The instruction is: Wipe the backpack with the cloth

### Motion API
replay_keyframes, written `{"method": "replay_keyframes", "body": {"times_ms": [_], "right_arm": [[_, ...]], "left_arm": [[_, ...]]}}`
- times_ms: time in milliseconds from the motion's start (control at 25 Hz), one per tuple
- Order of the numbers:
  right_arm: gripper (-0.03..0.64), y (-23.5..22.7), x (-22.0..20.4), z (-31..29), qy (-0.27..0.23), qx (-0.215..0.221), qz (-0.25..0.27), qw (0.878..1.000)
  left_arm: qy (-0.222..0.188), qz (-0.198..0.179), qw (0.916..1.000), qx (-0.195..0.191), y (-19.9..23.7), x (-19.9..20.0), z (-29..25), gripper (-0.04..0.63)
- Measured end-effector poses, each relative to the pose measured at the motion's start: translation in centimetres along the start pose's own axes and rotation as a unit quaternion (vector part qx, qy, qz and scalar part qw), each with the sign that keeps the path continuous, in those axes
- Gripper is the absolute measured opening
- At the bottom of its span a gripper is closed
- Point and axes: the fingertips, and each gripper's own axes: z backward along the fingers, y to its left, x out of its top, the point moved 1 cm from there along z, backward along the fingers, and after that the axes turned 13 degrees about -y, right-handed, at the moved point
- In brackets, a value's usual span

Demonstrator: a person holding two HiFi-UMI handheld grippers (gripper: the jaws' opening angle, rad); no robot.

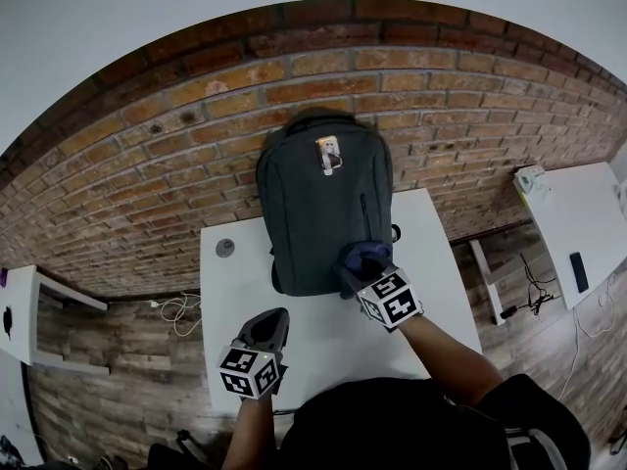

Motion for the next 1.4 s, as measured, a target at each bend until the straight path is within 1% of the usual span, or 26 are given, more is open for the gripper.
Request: {"method": "replay_keyframes", "body": {"times_ms": [120,240,360,480,680,880,1080,1280,1400], "right_arm": [[0.101,-0.2,2.2,-0.4,-0.02,-0.002,0.015,1.0],[0.101,-1.6,5.0,-1.6,-0.043,-0.023,0.044,0.998],[0.101,-3.7,7.7,-3.1,-0.05,-0.041,0.059,0.996],[0.101,-5.6,10.2,-4.6,-0.056,-0.042,0.081,0.994],[0.101,-7.4,13.6,-6.7,-0.058,-0.046,0.118,0.99],[0.101,-9.9,17.4,-8.7,-0.064,-0.066,0.12,0.989],[0.101,-10.7,21.1,-10.2,-0.079,-0.068,0.131,0.986],[0.101,-11.0,22.2,-10.8,-0.079,-0.064,0.125,0.987],[0.102,-10.9,22.6,-10.8,-0.088,-0.056,0.122,0.987]], "left_arm": [[-0.002,0.001,1.0,0.003,0.1,0.0,0.2,-0.003],[-0.003,0.0,1.0,0.006,0.2,0.1,0.3,-0.003],[-0.002,0.001,1.0,0.009,0.3,0.0,0.6,-0.003],[-0.003,0.002,0.9999,0.011,0.4,-0.1,0.8,-0.003],[-0.003,0.007,0.9998,0.02,0.9,-0.2,1.4,-0.003],[-0.001,0.006,0.9998,0.02,0.9,-0.4,1.3,-0.003],[0.0,0.004,0.9998,0.018,0.7,-0.3,1.2,-0.003],[0.001,0.002,0.9998,0.022,0.8,-0.1,1.3,-0.003],[0.003,0.003,0.9997,0.024,0.9,-0.2,1.3,-0.003]]}}
